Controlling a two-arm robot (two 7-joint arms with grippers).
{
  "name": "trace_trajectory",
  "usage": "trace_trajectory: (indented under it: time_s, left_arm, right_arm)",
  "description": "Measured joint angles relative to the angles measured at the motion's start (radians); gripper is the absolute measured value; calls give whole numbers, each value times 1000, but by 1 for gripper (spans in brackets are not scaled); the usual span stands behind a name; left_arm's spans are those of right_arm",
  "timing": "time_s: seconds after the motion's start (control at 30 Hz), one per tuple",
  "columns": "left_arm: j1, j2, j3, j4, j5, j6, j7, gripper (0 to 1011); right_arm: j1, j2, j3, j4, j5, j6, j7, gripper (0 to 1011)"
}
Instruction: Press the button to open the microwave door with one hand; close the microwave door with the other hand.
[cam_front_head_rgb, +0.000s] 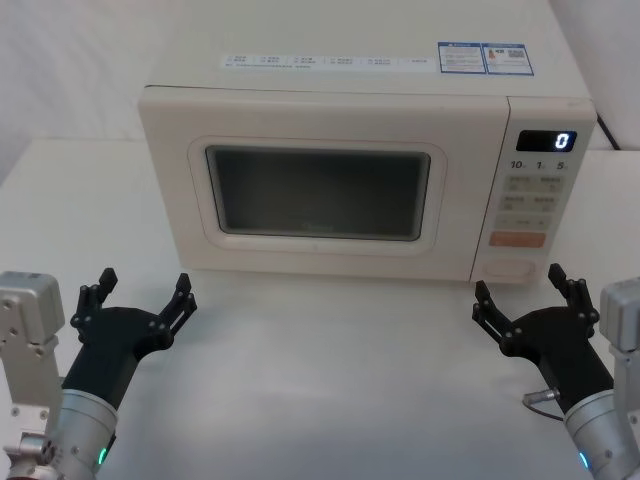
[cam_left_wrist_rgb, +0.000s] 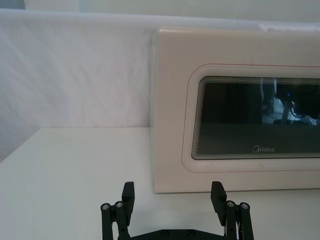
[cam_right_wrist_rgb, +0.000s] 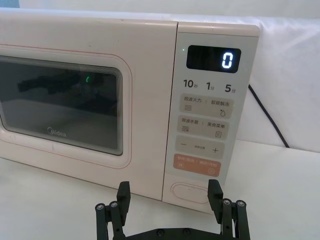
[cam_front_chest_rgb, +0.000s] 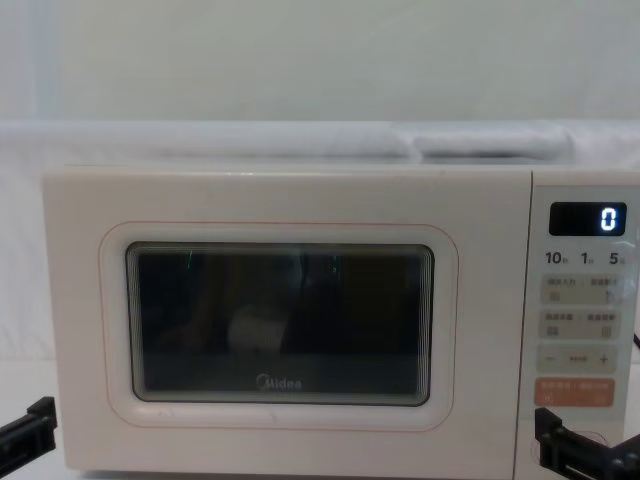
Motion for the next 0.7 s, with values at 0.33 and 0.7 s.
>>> trace_trajectory:
  time_s: [0.33,0.7]
  left_arm:
    - [0,0,0,0,0,0,0,1001]
    - [0,0,0,0,0,0,0,1001]
  right_arm:
    - [0,0,0,0,0,0,0,1000]
    - [0,0,0,0,0,0,0,1000]
